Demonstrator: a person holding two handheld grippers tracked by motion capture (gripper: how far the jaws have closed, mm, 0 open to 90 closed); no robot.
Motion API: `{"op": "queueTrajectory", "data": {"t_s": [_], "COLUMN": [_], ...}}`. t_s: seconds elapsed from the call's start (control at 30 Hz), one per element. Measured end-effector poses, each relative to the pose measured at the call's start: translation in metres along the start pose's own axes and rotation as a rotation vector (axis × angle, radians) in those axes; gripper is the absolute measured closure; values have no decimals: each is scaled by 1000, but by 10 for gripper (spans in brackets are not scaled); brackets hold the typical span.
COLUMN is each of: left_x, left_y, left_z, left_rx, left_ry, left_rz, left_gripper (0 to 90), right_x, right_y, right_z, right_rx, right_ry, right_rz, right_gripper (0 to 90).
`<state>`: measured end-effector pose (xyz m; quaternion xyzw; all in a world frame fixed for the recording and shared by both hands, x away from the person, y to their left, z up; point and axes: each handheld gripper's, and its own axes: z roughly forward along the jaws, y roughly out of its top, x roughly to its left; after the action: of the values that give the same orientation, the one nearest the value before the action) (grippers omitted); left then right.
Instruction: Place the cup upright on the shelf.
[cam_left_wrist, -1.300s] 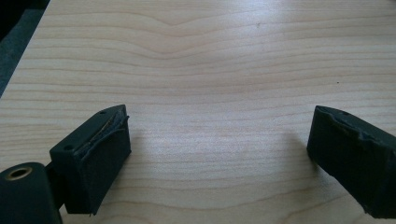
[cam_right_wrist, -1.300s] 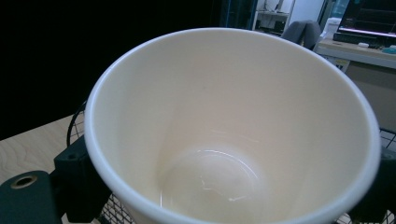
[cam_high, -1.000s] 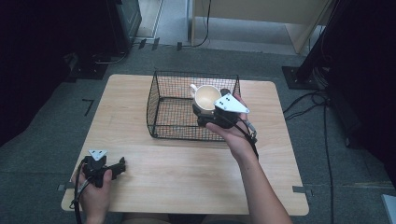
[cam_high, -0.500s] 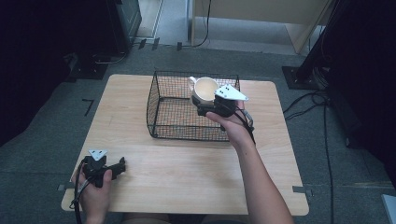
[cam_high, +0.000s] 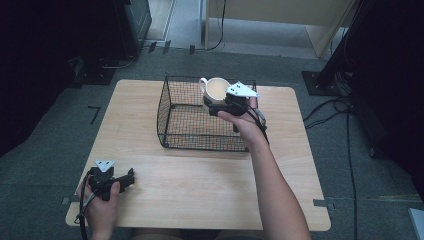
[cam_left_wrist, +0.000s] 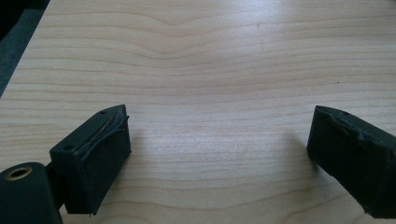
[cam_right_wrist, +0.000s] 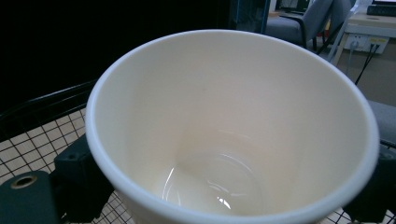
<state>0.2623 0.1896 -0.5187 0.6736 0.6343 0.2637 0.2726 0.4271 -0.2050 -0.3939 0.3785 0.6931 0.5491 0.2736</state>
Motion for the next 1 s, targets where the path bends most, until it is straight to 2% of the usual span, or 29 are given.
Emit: {"op": "queueTrajectory", "data": {"t_s": [0.2, 0.33, 0.67, 0.8, 1.0], "left_x": [0, 0, -1, -1, -1], "left_y": [0, 0, 0, 0, 0], "left_z": [0, 0, 0, 0, 0], "left_rx": [0, 3, 2, 2, 2], "left_ry": [-1, -5, -6, -6, -6], "left_rz": [-2, 4, 4, 5, 4], "left_gripper": [64, 64, 64, 64, 64], "right_x": [-5, -8, -14, -18, -18], "right_y": [-7, -17, -30, -38, -46], "right_z": [14, 24, 37, 44, 51], "right_rx": [33, 75, 128, 186, 271], "right_ry": [11, -4, -9, -5, -3], "right_rz": [0, 3, 21, 24, -9], "right_gripper": [87, 88, 88, 87, 87]}}
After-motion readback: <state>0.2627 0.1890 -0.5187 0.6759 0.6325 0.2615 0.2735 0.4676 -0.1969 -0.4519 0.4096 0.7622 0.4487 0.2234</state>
